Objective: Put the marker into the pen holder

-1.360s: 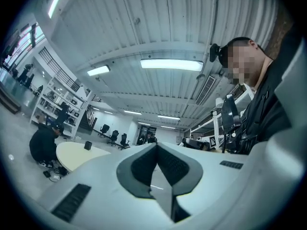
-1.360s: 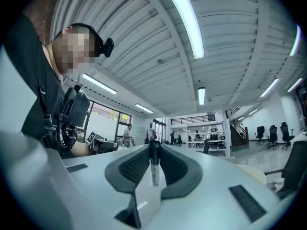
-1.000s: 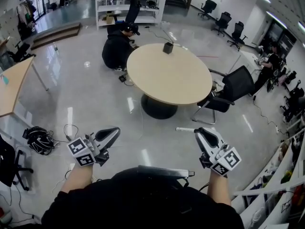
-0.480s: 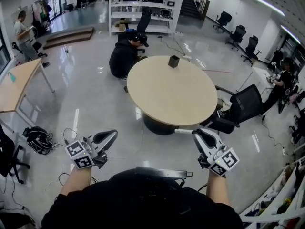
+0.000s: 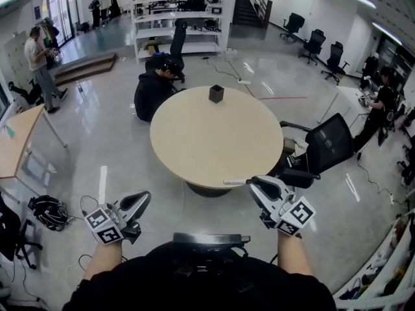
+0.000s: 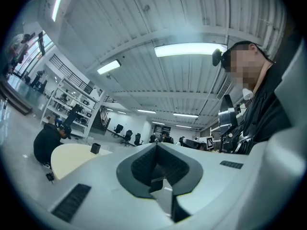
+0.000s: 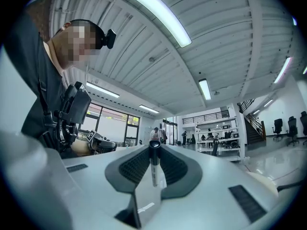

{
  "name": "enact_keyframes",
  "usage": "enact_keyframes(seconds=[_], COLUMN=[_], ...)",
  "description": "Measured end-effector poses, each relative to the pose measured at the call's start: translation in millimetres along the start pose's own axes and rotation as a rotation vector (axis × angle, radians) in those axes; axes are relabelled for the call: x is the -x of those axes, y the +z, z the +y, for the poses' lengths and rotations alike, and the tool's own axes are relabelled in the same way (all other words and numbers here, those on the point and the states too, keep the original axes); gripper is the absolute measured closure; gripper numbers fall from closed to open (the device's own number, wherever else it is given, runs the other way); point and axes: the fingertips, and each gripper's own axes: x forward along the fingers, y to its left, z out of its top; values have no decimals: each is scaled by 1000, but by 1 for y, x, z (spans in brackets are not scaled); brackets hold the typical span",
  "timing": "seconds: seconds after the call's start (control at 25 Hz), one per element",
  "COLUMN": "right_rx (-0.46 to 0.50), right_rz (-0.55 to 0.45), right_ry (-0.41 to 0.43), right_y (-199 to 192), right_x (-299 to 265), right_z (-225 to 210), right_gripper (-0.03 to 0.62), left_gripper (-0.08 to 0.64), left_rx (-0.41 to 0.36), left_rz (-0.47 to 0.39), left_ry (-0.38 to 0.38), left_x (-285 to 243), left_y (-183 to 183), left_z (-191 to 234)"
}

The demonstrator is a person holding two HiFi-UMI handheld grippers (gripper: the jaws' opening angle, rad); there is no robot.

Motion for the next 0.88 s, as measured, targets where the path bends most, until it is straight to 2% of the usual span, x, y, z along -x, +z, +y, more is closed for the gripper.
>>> enact_keyframes(seconds=[0.32,0.6,0.88], right_rx=[14,81,73], right_rz=[34,30,41], right_ry=[-62,-144,-204], right_y=[-12,6,-4], right_x=[-36,-112,-178], right_z=[-45,-75,-102], right_gripper=[516,515,515], left_gripper=[564,564,565], left_rx=[37,6,-3], left_rz=[-5,-29,-10], left_ry=[-81,-163,-212], left_x=[-45,-60,-73], left_y=[2,43,68], left_z=[67,170,252])
